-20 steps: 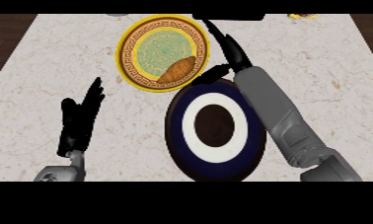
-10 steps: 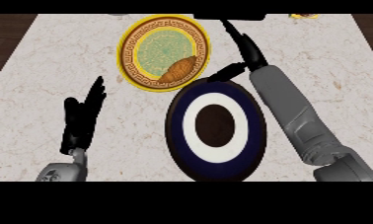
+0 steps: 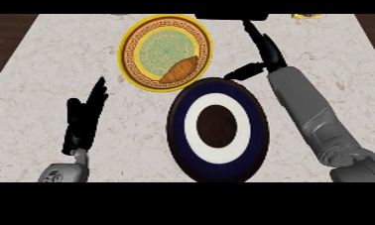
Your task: Pick the croissant from the plate and place it in the plate
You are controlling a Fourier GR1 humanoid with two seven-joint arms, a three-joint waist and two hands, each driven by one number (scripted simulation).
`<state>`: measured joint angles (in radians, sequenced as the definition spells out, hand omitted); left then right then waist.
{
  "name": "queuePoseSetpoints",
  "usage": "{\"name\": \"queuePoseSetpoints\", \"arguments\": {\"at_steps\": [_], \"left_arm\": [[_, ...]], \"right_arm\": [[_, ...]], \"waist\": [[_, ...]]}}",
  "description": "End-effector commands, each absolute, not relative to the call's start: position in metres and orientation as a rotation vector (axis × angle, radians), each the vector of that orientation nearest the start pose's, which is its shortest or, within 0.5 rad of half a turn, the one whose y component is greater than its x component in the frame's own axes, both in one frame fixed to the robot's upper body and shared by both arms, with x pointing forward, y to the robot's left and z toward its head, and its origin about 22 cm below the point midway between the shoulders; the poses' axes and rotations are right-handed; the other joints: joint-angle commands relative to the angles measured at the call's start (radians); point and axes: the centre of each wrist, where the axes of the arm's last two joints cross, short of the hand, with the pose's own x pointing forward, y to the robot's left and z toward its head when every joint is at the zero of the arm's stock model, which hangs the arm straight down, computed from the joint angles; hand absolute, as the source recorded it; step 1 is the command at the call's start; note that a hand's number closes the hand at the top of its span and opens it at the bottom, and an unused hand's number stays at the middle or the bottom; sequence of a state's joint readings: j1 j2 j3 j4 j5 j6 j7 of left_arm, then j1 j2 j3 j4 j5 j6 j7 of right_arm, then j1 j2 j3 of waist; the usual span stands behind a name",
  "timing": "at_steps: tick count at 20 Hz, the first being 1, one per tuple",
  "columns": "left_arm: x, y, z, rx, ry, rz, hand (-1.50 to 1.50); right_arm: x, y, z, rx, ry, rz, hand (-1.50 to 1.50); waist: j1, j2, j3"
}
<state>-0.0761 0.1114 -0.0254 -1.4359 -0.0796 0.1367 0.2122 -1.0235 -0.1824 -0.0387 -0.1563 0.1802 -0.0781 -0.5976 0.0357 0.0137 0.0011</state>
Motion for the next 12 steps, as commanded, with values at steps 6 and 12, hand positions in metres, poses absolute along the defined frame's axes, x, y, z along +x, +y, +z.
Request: {"name": "queuePoseSetpoints", "arguments": {"at_steps": [6, 12], "left_arm": [[0.257, 0.230, -0.016, 0.221, -1.306, -0.057, 0.00], [0.258, 0.263, -0.009, 0.220, -1.291, -0.046, 0.00]], "right_arm": [[0.431, -0.242, 0.021, -0.276, -1.701, 0.468, -1.50], [0.432, -0.244, 0.024, -0.320, -1.697, 0.483, -1.50]], "waist": [[0.010, 0.005, 0.001], [0.010, 0.003, 0.000]]}}
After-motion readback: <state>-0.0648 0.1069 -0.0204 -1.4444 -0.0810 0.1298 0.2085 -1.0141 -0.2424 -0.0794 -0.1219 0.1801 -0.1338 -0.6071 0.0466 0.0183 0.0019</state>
